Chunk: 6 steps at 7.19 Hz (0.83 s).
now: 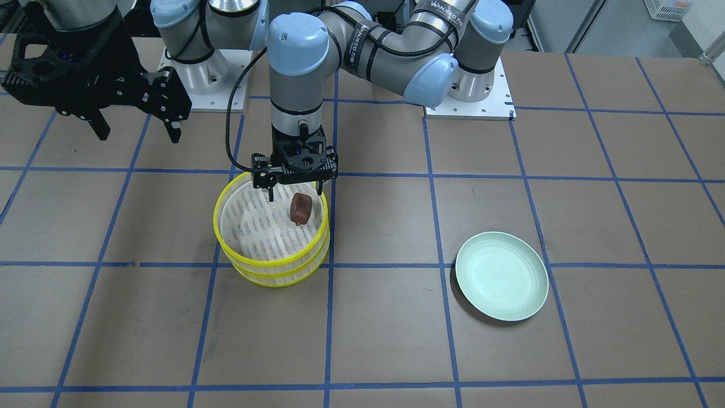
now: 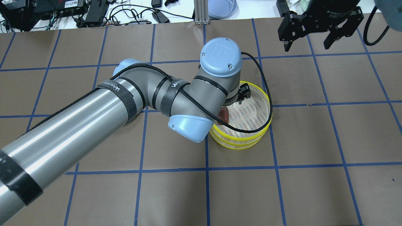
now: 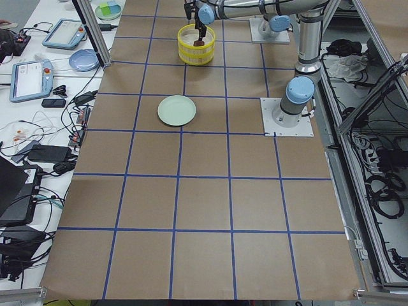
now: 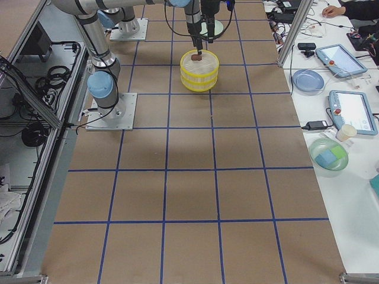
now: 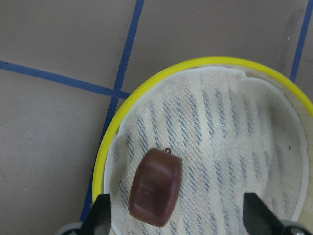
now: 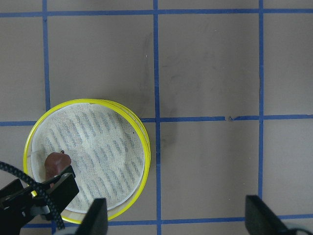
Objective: Stack buns with steamer
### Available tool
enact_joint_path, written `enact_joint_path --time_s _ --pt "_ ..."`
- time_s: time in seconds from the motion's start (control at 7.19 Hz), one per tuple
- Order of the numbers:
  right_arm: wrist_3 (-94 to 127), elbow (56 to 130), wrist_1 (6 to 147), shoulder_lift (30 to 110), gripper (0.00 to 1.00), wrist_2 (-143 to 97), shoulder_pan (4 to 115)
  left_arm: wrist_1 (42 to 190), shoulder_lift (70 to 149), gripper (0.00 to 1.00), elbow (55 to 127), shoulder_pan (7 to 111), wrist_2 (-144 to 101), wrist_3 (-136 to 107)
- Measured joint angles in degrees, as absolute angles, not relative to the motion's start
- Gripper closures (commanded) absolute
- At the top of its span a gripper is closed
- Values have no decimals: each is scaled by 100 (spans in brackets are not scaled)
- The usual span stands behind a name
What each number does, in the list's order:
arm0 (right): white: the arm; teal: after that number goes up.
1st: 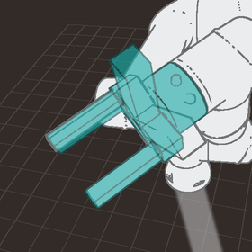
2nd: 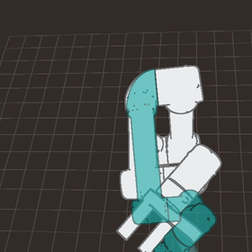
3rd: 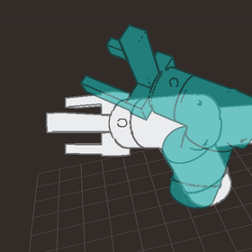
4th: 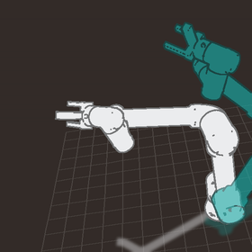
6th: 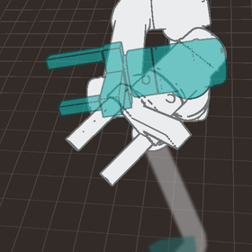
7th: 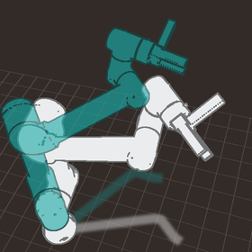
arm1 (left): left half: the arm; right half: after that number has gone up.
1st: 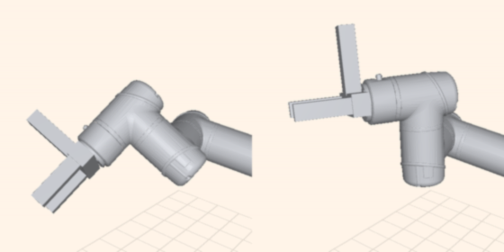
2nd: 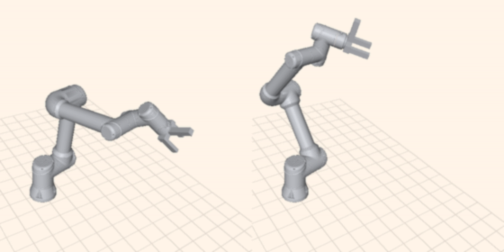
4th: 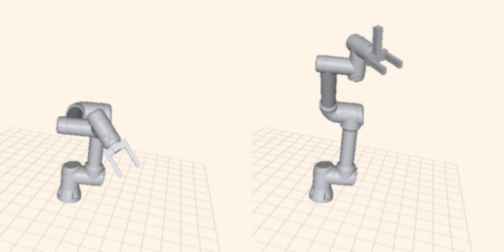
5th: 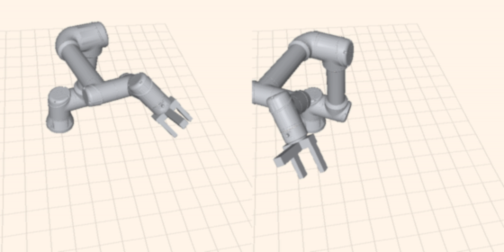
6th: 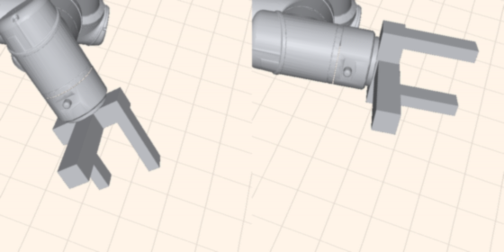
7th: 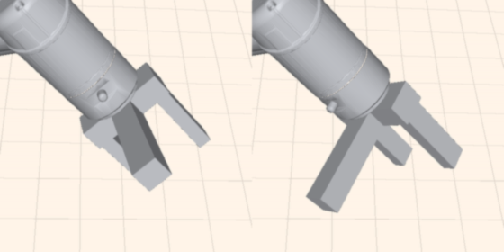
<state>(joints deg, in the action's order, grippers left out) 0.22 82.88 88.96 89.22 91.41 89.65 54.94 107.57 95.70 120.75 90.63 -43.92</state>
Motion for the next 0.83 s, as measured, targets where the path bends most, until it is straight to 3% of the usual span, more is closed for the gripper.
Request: enact_joint_path --time_s 0.83 --pt "18 8288 8901 8922 0 9141 8964 7115 9647 0 9458 9871 9012 -1104"
